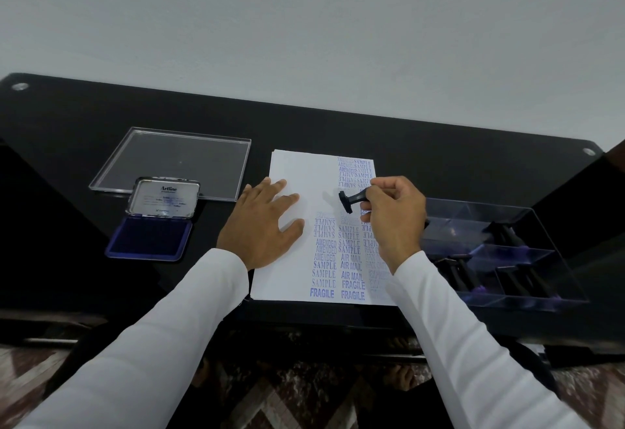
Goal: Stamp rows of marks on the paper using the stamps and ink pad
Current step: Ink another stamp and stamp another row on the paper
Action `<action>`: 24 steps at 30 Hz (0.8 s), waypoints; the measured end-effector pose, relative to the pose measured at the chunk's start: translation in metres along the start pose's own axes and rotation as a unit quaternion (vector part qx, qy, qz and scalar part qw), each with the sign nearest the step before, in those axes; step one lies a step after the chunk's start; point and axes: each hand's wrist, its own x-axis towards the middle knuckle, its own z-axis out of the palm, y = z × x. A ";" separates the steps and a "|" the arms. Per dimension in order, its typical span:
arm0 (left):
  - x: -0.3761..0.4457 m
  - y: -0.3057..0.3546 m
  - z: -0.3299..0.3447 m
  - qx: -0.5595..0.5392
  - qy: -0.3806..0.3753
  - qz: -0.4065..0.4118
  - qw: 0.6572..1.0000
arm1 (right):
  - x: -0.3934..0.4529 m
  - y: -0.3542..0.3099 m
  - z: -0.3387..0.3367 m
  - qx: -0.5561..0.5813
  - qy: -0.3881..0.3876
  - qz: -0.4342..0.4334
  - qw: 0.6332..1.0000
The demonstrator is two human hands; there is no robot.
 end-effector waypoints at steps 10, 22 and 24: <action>-0.003 0.003 -0.015 -0.066 0.008 -0.011 0.998 | -0.007 -0.010 0.011 0.014 -0.020 -0.006 1.000; -0.074 -0.048 -0.073 -0.030 0.079 -0.067 0.994 | -0.052 -0.033 0.072 0.014 -0.132 -0.038 0.990; -0.090 -0.067 -0.083 -0.012 0.097 -0.083 0.992 | -0.063 -0.036 0.086 0.001 -0.159 -0.053 0.986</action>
